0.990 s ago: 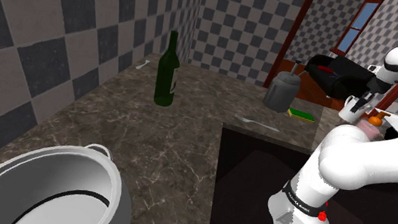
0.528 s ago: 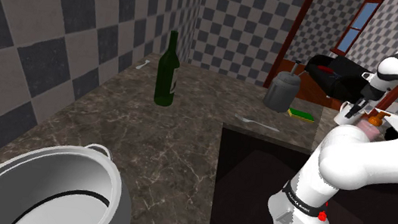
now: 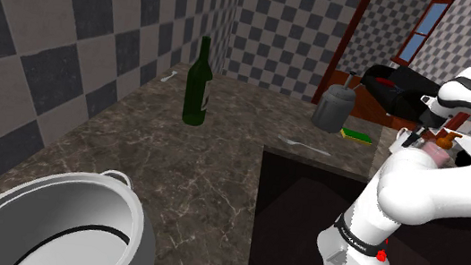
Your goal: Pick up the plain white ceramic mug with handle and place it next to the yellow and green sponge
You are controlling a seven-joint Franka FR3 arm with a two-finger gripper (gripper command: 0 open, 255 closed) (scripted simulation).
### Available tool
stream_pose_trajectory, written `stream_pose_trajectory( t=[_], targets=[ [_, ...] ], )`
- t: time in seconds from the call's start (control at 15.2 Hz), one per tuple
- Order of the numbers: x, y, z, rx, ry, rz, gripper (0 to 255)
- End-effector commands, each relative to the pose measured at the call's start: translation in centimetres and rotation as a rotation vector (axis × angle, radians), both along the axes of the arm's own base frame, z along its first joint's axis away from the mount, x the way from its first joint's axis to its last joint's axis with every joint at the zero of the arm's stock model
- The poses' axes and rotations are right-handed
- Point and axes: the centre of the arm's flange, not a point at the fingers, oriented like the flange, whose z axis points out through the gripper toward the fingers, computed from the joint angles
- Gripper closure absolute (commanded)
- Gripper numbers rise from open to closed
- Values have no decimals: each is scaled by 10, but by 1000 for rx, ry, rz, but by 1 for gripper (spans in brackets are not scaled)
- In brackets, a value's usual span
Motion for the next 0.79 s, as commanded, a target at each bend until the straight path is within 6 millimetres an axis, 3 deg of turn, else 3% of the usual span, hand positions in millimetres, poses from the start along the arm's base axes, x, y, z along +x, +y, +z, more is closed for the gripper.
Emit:
stream_pose_trajectory(
  t=[0.0,0.33,0.73],
  targets=[
    [0,-1,-10,0,0,0,255],
    [0,-1,-37,0,0,0,255],
    [0,-1,-38,0,0,0,255]
  ],
)
